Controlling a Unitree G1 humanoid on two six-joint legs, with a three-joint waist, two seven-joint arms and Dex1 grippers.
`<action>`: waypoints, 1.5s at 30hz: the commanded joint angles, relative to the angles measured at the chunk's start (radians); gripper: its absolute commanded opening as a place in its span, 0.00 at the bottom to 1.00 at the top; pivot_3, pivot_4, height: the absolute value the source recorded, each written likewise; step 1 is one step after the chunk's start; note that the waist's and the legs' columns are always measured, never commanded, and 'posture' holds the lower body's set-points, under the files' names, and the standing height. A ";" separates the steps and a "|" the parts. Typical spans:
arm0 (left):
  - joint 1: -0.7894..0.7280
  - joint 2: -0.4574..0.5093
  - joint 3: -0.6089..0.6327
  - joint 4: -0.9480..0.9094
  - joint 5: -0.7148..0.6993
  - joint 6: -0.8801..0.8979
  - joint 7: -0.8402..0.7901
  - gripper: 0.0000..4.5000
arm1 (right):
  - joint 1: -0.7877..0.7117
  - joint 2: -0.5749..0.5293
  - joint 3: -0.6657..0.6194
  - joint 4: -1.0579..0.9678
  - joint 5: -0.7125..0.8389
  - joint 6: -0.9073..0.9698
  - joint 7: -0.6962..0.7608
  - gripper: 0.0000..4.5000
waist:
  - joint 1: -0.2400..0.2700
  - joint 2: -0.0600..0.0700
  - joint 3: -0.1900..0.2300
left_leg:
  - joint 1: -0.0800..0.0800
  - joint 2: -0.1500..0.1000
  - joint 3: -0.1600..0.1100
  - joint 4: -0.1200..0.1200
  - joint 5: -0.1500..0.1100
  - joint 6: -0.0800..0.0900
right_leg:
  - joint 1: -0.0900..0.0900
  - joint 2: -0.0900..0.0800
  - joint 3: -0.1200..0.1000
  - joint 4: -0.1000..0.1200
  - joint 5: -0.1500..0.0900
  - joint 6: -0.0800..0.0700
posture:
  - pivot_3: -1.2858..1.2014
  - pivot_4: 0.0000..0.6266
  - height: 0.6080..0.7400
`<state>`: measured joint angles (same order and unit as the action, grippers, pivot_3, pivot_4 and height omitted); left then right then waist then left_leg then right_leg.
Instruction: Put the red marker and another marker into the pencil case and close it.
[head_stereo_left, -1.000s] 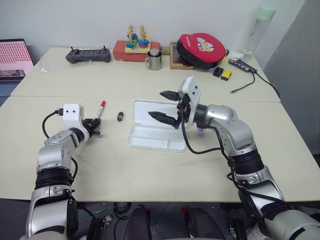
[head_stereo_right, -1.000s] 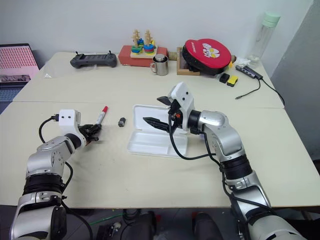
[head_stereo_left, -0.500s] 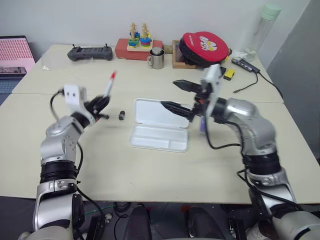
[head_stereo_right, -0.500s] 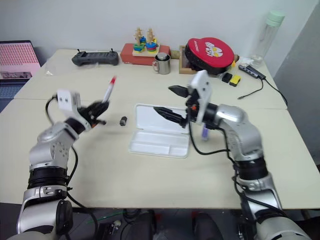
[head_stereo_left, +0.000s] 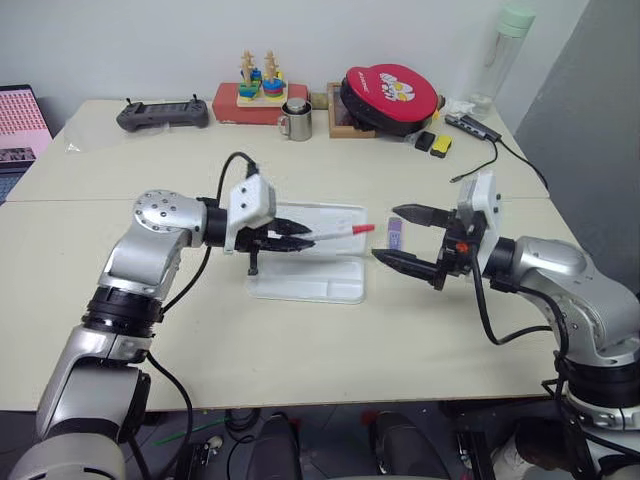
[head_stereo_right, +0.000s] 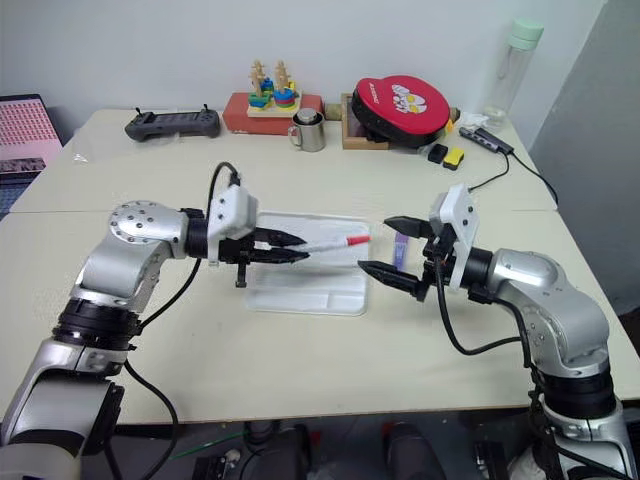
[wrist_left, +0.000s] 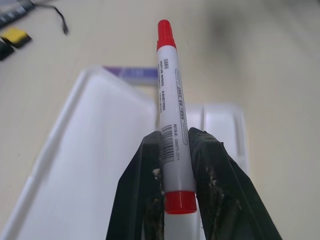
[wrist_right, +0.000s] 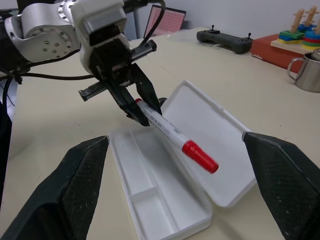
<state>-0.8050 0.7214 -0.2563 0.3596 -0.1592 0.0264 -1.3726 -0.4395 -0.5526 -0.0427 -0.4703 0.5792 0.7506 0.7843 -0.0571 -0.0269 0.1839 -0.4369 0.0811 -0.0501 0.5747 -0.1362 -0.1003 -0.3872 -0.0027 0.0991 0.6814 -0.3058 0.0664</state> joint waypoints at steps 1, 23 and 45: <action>-0.059 0.004 -0.046 0.156 0.106 -0.156 -0.039 0.11 | 0.025 -0.001 -0.013 -0.061 0.016 -0.005 -0.037 1.00 | 0.000 0.000 0.000 | 0.000 0.000 0.000 0.000 0.000 0.000 | 0.000 0.000 0.000 0.000 0.000 0.000 | 0.52 0.24 1.00; -0.061 -0.039 0.003 0.158 0.105 -0.119 -0.070 0.60 | 0.017 0.058 0.051 0.080 -0.176 0.065 -0.347 1.00 | 0.003 0.000 0.000 | -0.004 0.000 -0.001 0.000 0.000 0.000 | -0.002 0.000 -0.002 0.001 -0.001 -0.002 | 0.52 0.24 1.00; 0.009 -0.220 0.200 -0.228 -0.241 0.333 0.147 1.00 | 0.000 0.463 0.117 0.375 -0.473 0.142 -0.840 1.00 | 0.005 0.000 0.000 | -0.001 0.000 -0.003 0.001 0.000 0.000 | 0.000 0.000 -0.003 0.003 0.000 -0.002 | 0.52 0.24 1.00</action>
<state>-0.7913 0.5068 -0.0750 0.1702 -0.3814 0.3636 -1.2368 -0.4517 -0.0811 0.1106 -0.1112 0.1278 0.8899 -0.0425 -0.0525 -0.0273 0.1839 -0.4376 0.0808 -0.0529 0.5762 -0.1361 -0.0998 -0.3860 -0.0028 0.0966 0.6849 -0.3054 0.0646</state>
